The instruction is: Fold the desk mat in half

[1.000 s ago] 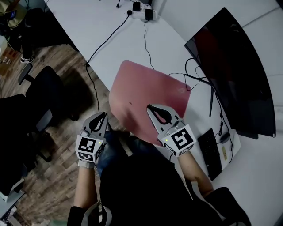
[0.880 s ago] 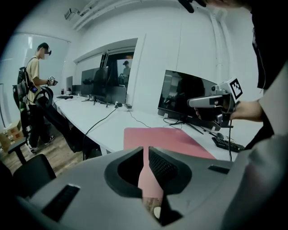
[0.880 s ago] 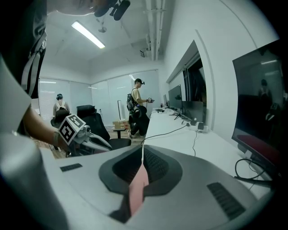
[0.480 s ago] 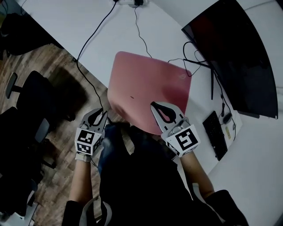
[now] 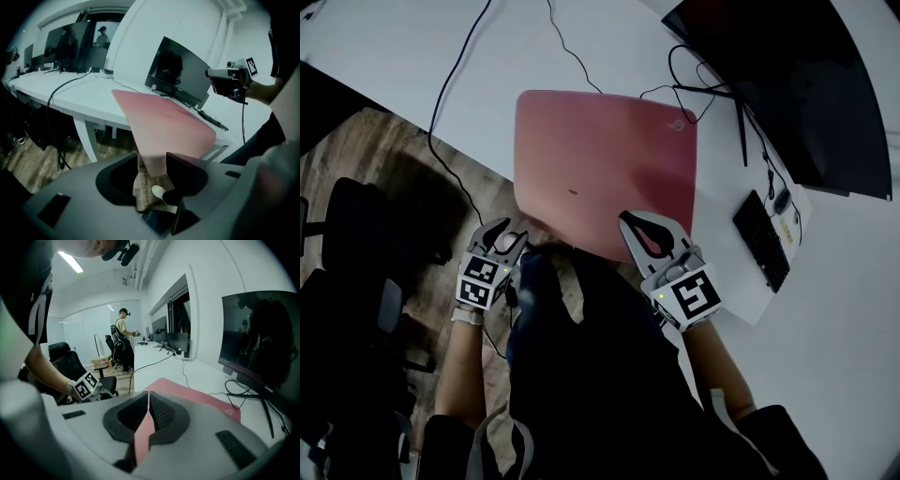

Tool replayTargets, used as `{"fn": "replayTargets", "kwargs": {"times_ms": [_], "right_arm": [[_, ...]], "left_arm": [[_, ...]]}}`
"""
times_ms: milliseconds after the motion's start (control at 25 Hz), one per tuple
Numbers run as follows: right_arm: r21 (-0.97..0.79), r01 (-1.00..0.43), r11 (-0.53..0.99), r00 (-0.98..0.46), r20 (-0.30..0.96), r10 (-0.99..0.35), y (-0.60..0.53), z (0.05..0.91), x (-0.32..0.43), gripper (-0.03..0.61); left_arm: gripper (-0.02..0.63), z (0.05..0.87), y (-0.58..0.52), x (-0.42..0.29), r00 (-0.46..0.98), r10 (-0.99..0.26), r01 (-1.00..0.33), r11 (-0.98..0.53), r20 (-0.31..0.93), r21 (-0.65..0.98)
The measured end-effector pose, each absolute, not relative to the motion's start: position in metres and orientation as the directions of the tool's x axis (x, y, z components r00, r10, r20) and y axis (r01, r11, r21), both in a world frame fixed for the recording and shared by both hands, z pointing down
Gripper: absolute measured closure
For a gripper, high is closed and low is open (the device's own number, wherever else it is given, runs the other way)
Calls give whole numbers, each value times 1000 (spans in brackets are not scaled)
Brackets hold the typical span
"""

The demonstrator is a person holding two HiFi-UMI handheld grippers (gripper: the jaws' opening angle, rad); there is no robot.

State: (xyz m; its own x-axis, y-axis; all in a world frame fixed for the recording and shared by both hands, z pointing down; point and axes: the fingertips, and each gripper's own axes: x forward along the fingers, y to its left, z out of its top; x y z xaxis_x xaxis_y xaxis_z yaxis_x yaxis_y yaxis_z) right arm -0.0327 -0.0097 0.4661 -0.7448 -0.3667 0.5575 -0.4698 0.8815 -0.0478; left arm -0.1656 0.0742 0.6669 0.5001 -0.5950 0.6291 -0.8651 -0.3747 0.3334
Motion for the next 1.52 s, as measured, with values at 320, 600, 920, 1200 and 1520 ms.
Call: {"fn": "replayTargets", "kwargs": {"times_ms": [320,600,920,1200,1520], "right_arm": [[-27,-564,825,-670,599,-438,-4,479,-15,560],[-28,-649,760,-604,626,-493,8,493,9,560],[-27,-720,693,-541,648,-536,30,503,33,560],[-35,-751,660,-515,657,-551,42,507,49,560],[-48,-757,652,-524,640,-562,45,507,52,560]], "left_arm": [[379,724,78,-159,586,-451,-799,-459,673,388],[341,756,77,-145,635,-338,-722,-578,694,380],[341,776,76,-123,667,-235,-631,-684,707,367],[391,774,80,-103,696,-192,-570,-734,692,370],[413,761,98,-105,699,-175,-559,-738,694,377]]}}
